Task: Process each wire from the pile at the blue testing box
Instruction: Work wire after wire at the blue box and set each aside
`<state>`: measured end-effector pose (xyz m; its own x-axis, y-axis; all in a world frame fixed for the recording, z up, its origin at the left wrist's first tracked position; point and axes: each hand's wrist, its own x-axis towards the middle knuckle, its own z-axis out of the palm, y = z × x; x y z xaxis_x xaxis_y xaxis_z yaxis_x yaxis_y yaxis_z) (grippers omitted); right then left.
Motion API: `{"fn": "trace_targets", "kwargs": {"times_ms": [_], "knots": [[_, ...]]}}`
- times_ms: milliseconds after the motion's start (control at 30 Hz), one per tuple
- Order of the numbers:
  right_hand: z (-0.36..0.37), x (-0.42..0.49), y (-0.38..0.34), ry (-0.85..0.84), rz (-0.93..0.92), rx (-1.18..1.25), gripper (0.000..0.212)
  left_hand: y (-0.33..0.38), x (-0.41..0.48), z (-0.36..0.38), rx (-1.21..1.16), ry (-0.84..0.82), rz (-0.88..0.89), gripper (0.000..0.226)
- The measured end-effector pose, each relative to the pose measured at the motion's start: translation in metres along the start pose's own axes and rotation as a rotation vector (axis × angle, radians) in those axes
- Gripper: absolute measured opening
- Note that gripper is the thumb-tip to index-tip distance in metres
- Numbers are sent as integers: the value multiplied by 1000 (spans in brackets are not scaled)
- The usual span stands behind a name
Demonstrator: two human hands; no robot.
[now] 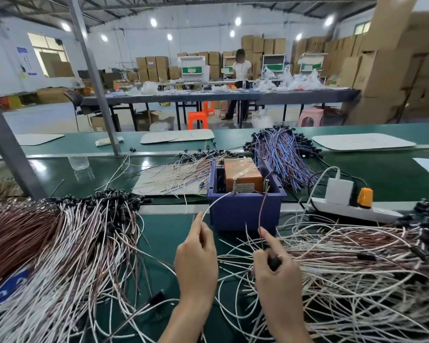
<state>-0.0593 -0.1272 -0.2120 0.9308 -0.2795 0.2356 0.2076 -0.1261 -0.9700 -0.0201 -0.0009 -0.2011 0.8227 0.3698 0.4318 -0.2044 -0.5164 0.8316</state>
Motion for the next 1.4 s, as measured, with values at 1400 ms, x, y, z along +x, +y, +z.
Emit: {"fn": "trace_targets", "kwargs": {"times_ms": [1400], "knots": [[-1, 2, 1, 8, 14, 26, 49, 1, 2, 4, 54, 32, 34, 39]]}}
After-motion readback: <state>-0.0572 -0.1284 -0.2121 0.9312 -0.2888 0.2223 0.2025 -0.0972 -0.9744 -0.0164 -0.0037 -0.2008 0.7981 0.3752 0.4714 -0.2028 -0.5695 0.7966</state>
